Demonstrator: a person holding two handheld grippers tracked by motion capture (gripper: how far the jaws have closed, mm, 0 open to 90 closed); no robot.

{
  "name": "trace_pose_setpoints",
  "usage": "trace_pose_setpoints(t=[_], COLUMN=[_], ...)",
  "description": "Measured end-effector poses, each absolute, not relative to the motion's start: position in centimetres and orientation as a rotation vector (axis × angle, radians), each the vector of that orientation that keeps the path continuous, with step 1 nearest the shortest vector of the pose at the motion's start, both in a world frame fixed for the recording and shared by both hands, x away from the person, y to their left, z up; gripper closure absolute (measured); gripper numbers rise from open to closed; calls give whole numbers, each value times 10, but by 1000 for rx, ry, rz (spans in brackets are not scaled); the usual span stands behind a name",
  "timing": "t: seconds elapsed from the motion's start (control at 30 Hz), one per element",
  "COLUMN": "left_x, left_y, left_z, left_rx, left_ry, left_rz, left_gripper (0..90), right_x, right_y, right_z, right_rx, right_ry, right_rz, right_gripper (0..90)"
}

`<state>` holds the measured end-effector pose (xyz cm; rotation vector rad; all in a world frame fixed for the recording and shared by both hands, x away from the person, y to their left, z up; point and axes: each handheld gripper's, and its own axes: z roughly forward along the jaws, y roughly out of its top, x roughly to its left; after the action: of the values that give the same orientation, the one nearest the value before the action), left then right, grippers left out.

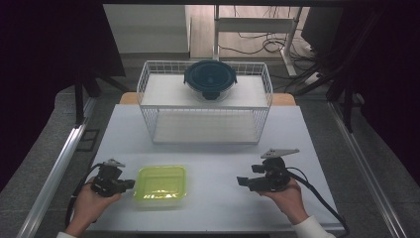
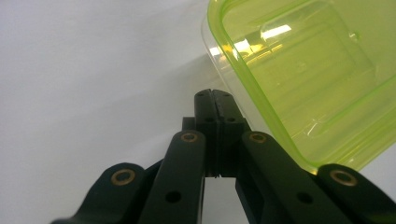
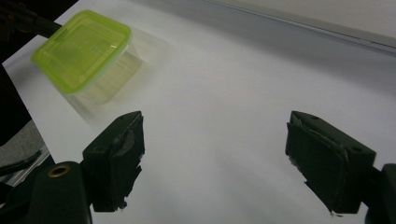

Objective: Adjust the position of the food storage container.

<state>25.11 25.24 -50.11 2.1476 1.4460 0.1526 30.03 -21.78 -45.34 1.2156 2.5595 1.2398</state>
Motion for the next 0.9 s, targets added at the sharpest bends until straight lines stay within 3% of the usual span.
trace_pose_setpoints(t=[0.9], left_x=[269], left_y=[165], left_z=[-502], left_rx=[2268], left_ry=[1241], left_rz=[78], left_gripper=[895], right_x=[301], right_y=[-222], right_z=[-451], right_rx=[1223], right_ry=[2548], right_rz=[1227], right_gripper=[192])
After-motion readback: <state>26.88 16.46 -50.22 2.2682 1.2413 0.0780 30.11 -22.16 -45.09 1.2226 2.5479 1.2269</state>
